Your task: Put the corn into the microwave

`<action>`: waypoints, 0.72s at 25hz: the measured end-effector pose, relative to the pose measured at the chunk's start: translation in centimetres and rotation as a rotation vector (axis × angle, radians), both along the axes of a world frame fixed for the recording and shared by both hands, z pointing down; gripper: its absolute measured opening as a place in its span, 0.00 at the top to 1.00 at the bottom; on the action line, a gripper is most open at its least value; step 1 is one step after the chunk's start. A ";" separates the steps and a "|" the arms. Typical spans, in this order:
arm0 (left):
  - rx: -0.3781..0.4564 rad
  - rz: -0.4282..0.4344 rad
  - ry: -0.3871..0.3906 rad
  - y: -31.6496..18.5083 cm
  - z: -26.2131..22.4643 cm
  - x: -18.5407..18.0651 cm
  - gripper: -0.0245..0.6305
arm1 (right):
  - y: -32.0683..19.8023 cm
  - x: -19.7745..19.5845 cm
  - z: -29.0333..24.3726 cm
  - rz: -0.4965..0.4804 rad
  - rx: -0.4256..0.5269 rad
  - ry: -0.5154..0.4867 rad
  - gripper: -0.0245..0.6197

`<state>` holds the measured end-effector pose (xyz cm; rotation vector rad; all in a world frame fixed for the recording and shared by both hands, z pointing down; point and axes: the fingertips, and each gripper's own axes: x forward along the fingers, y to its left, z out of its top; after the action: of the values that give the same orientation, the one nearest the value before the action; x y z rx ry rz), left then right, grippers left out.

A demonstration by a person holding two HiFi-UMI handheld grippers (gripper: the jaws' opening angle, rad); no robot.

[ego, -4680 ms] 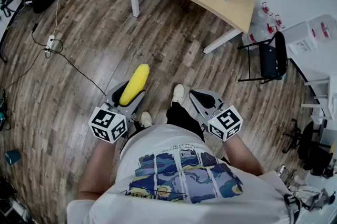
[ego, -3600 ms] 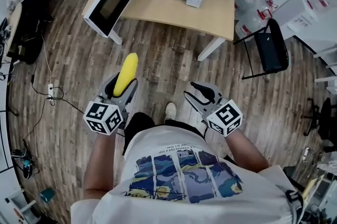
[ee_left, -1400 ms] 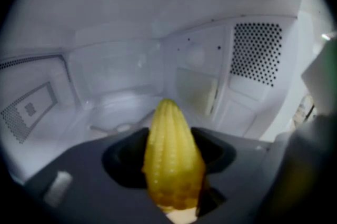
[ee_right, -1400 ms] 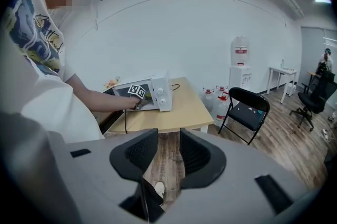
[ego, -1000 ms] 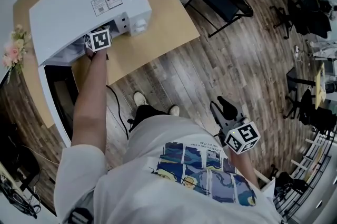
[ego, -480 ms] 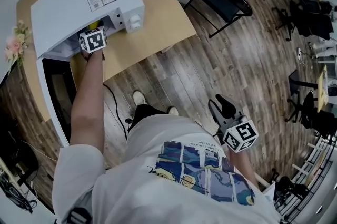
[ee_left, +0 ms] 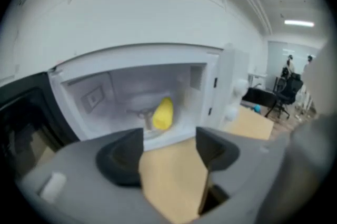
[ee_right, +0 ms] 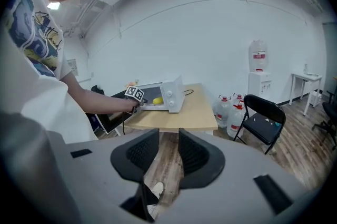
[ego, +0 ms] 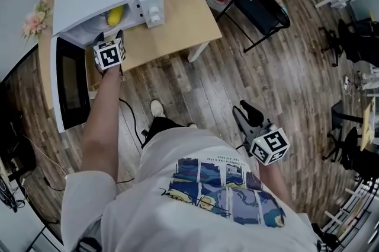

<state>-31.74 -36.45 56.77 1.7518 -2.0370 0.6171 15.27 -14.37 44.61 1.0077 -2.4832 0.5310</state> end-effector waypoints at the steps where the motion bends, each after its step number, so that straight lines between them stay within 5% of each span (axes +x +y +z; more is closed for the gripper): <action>1: -0.001 -0.005 0.006 1.2 -0.1 0.6 0.48 | 0.1 0.5 0.0 -0.014 0.007 -0.006 0.80; 11: 0.039 0.020 0.127 12.9 -2.0 9.4 0.61 | 2.5 5.6 0.8 -0.106 0.048 -0.045 0.85; 18: 0.085 0.153 0.267 20.6 -3.8 18.6 0.93 | 5.4 7.8 1.0 -0.127 0.057 -0.053 0.89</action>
<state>-13.18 -15.86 53.00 1.9365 -1.7840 0.3224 23.08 -8.96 45.64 0.8598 -2.6017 0.4548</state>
